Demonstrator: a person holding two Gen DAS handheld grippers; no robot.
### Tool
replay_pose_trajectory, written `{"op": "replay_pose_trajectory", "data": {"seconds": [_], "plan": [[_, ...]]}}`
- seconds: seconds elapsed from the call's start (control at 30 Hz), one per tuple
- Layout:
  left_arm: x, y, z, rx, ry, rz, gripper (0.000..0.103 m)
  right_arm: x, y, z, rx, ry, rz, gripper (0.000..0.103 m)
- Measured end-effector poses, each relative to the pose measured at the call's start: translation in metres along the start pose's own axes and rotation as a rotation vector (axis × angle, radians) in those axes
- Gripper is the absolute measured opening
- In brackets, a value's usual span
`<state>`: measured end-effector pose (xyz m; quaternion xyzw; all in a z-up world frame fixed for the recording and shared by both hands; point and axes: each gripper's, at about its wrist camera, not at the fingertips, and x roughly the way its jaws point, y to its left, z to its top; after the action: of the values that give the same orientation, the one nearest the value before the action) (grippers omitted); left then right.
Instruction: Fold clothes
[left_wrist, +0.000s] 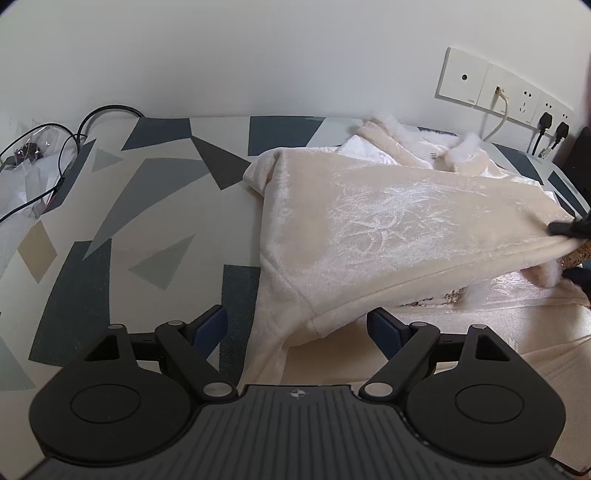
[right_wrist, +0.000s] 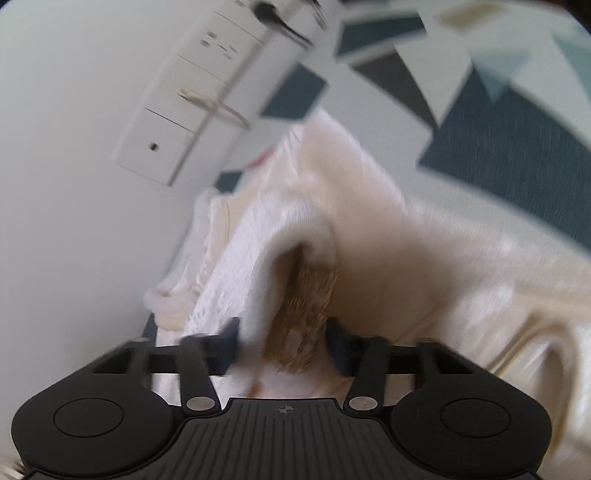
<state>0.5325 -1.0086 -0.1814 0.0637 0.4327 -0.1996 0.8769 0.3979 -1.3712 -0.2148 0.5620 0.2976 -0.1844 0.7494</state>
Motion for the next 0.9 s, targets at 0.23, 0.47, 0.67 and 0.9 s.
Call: {"op": "replay_pose_trajectory", "data": {"seconds": [0.23,0.47,0.67,0.9], "plan": [[0.001,0.000,0.001,0.000,0.002,0.001,0.084,-0.007,0.000,0.008,0.213,0.052,0.152,0.027],[0.000,0.002,0.001,0.004,-0.015,0.005,0.084,-0.033,0.001,0.008,-0.075,-0.003,-0.159,0.059],[-0.014,-0.001,0.011,0.019,-0.099,0.003,0.084,-0.064,0.033,0.014,-0.355,-0.191,-0.146,0.060],[-0.030,-0.011,0.016,0.089,-0.186,0.028,0.084,0.006,0.061,-0.023,-0.949,-0.106,-0.282,0.071]]}}
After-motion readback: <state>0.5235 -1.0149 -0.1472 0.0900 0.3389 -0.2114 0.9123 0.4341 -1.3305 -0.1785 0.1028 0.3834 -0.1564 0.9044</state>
